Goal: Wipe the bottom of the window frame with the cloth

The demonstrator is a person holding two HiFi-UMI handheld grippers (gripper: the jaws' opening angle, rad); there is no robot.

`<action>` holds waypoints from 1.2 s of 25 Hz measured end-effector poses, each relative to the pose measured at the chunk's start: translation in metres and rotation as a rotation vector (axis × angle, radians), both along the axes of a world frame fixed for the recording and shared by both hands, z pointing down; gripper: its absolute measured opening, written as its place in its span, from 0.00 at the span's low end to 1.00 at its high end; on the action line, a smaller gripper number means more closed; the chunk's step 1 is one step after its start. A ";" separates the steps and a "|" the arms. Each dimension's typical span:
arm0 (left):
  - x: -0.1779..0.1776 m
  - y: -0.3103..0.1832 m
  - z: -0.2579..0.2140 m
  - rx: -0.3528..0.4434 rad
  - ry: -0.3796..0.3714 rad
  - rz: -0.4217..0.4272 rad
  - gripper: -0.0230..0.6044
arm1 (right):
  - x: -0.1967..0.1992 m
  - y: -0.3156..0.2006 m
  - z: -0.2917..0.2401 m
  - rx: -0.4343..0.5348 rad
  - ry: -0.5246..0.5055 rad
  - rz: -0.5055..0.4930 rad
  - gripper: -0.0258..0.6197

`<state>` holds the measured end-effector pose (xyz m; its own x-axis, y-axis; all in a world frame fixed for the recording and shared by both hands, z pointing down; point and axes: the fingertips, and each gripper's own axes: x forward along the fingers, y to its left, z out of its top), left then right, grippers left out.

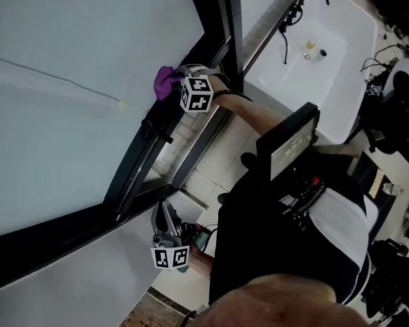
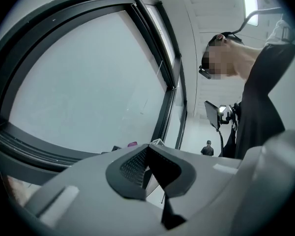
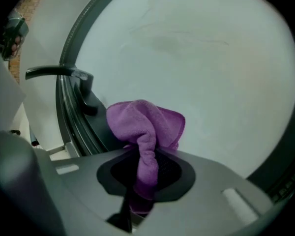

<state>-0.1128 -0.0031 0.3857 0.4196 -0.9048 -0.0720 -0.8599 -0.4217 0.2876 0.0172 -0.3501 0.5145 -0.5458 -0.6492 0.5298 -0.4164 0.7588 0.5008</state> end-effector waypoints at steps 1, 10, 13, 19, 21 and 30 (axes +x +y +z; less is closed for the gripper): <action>0.001 -0.001 0.001 -0.001 -0.001 0.004 0.04 | 0.012 -0.009 0.001 0.002 0.009 0.025 0.13; 0.013 -0.013 0.000 0.002 -0.010 0.043 0.04 | 0.110 -0.080 0.005 0.040 0.145 0.236 0.13; 0.017 -0.015 -0.001 0.004 -0.010 0.056 0.04 | 0.136 -0.097 0.006 0.088 0.242 0.326 0.13; 0.020 -0.018 -0.003 0.007 -0.012 0.057 0.04 | 0.158 -0.114 0.006 0.209 0.464 0.437 0.13; 0.021 -0.018 -0.003 0.007 -0.011 0.054 0.04 | 0.163 -0.118 0.006 0.226 0.493 0.446 0.13; 0.004 -0.004 0.003 -0.002 0.021 0.024 0.04 | 0.207 -0.069 0.013 0.121 0.398 0.548 0.14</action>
<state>-0.1086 -0.0072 0.3892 0.4397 -0.8946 -0.0793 -0.8434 -0.4416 0.3061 0.2242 -0.4193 0.5270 0.0993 -0.8432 0.5283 -0.4907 0.4204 0.7632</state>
